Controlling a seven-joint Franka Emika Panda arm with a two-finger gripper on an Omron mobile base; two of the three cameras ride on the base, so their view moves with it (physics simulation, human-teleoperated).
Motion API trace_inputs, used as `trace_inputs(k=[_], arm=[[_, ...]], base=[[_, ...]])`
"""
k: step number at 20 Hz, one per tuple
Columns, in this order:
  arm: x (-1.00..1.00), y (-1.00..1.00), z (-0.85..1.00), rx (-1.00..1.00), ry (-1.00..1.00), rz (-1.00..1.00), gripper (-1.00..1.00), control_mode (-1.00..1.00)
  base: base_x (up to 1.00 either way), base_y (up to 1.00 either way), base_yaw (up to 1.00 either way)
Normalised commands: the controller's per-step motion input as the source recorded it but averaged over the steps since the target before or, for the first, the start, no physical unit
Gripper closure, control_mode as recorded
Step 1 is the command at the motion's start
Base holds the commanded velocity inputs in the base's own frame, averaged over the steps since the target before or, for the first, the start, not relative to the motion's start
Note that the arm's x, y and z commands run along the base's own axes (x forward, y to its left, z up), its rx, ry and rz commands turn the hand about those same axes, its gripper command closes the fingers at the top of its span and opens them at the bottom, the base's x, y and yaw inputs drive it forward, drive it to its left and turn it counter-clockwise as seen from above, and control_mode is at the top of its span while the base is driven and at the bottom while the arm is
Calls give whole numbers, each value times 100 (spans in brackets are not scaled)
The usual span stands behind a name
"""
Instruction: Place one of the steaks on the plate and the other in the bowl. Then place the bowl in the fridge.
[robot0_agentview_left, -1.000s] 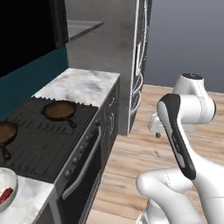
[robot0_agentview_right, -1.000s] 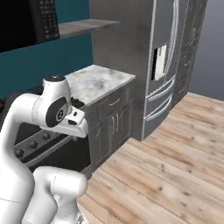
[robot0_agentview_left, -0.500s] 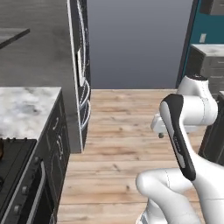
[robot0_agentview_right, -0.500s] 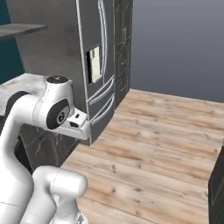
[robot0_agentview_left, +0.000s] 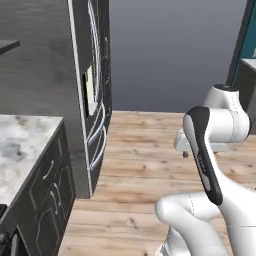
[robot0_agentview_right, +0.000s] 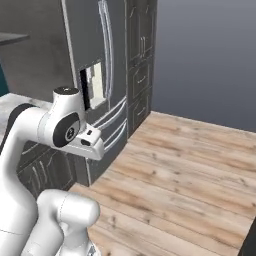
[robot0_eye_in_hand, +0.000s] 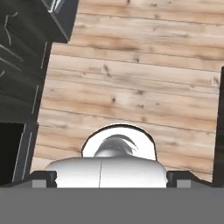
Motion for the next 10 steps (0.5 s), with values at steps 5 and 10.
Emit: trace_inputs(k=[5, 10], arm=[[0, 0, 0, 0, 0, 0, -100, 100], [0, 0, 0, 0, 0, 0, -100, 100]], base=[[100, -67, 44], [100, -46, 44]])
